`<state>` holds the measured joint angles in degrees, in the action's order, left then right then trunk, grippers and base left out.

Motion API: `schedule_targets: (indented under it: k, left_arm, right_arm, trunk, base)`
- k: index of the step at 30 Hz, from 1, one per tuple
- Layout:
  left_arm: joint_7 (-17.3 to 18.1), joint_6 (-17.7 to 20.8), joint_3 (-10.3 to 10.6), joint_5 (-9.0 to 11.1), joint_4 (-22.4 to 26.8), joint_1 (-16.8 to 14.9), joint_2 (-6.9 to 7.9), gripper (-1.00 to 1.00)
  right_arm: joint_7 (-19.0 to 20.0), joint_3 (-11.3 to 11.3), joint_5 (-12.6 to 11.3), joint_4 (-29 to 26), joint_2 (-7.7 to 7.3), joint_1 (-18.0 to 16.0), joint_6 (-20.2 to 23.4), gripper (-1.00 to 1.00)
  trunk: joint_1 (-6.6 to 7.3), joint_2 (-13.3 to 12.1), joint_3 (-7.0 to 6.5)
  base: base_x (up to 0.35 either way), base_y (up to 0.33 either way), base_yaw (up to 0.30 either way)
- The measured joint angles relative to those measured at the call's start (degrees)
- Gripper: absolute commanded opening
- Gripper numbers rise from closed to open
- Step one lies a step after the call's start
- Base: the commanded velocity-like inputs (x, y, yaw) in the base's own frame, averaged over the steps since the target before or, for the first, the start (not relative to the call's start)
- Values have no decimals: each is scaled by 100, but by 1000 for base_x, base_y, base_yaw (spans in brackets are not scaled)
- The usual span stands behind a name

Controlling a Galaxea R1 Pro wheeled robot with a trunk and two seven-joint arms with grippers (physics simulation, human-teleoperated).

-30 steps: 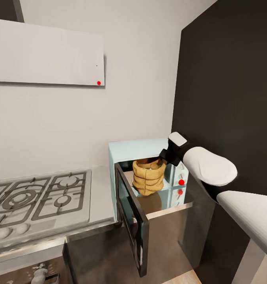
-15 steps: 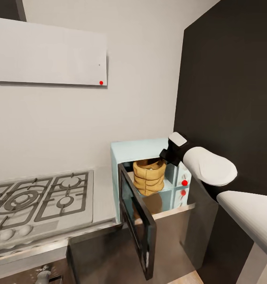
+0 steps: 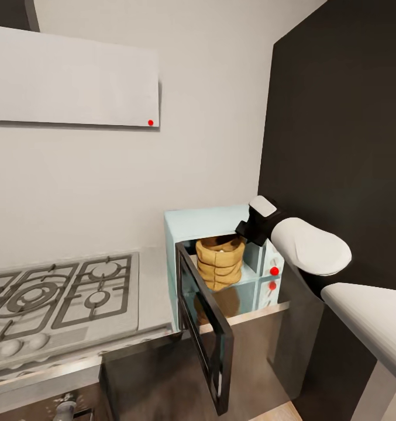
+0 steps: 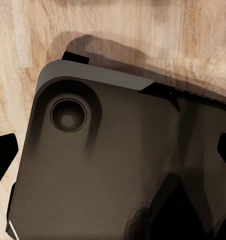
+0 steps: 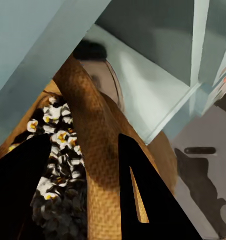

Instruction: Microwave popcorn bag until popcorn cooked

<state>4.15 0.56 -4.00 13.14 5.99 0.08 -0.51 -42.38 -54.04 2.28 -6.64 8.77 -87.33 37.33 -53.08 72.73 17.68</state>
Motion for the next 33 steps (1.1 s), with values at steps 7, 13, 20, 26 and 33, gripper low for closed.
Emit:
schedule_targets:
  k: [7, 13, 20, 26, 33]
  left_arm:
    - [0, 0, 0, 0, 0, 0, 0, 100]
    - [0, 0, 0, 0, 0, 0, 0, 100]
    - [0, 0, 0, 0, 0, 0, 0, 100]
    - [0, 0, 0, 0, 0, 0, 0, 100]
    - [0, 0, 0, -1, 0, 0, 0, 100]
  right_arm:
    - [-88, 19, 9, -7, 62, 0, 5, -100]
    - [-107, 16, -1, -7, 73, 0, -17, -100]
    - [-123, -37, -110, -26, 63, 0, -91, -100]
    - [-131, -69, -459, -42, 50, -1, -105, -100]
    - [-192, -57, -431, -49, 1, -1, -51, -100]
  trunk:
    - [0, 0, 0]
    - [0, 0, 0]
    - [0, 0, 0]
    - [0, 0, 0]
    - [0, 0, 0]
  base:
    - [0, 0, 0]
    - [0, 0, 0]
    - [0, 0, 0]
    - [0, 0, 0]
    - [0, 0, -73]
